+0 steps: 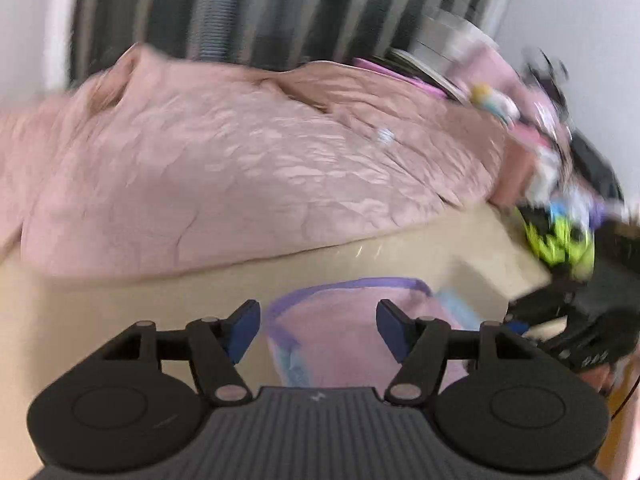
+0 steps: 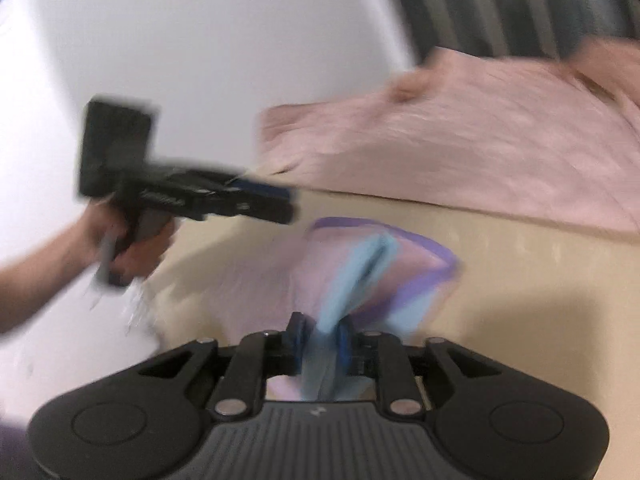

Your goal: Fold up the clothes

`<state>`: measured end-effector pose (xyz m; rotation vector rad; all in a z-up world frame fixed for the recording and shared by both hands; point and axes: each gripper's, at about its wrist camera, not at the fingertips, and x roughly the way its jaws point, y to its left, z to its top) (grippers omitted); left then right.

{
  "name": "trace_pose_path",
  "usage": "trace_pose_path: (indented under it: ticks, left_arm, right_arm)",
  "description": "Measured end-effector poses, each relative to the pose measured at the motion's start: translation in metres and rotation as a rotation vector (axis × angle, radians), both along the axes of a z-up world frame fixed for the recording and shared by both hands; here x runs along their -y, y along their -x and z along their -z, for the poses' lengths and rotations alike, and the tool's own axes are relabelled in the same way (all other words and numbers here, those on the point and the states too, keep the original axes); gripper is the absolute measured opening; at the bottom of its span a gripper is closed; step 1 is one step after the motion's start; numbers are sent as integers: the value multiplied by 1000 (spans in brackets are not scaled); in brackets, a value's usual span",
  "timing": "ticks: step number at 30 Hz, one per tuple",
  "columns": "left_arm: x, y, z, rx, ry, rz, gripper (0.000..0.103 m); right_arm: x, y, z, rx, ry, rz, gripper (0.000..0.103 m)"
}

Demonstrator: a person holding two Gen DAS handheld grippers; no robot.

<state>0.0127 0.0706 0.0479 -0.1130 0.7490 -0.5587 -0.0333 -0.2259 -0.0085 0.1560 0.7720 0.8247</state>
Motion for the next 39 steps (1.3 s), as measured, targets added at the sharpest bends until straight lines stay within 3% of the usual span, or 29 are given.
trace_pose_path:
  ticks: [5,7,9,11,12,13,23,26,29,30,31,32,34,36,38,39]
  left_arm:
    - [-30,30,9,-40,156,-83,71]
    - [-24,33,16,-85,178,-68,71]
    - [-17,34,20,-104,185,-62,69]
    - [-10,34,23,-106,180,-62,41]
    - [-6,33,25,-107,178,-62,12]
    - [-2,33,26,-107,176,-62,9]
    - [2,42,7,35,252,-88,6]
    - [9,29,15,37,205,-129,7]
    - [12,18,32,18,131,-196,24]
    - [12,17,36,6,114,-212,45]
    - [10,20,37,11,125,-219,53]
    - [8,24,39,15,136,-226,53]
    - [4,28,38,24,180,-220,53]
    - [4,25,35,22,206,-210,53]
    - [7,16,32,22,193,-222,46]
    - [9,12,30,26,181,-232,35]
  right_arm:
    - [7,9,1,19,-48,36,34]
    - [7,4,1,9,-83,50,48]
    - [6,-3,1,-30,-101,78,49]
    - [0,-9,4,-57,-88,101,41]
    - [-4,-11,4,-64,-79,109,19]
    - [-6,-12,5,-65,-79,112,9]
    - [-4,15,-19,96,-105,199,7]
    - [-5,2,-15,80,-82,242,7]
    - [-9,-11,-3,45,-21,300,14]
    - [-10,-14,0,27,10,317,18]
    - [-10,-13,0,32,27,325,22]
    - [-10,-8,-2,53,31,327,24]
    - [-7,-2,-7,88,21,327,39]
    - [-5,-1,-11,104,0,336,41]
    - [-5,-8,-14,106,-17,360,41]
    - [-7,-13,-16,106,-16,373,39]
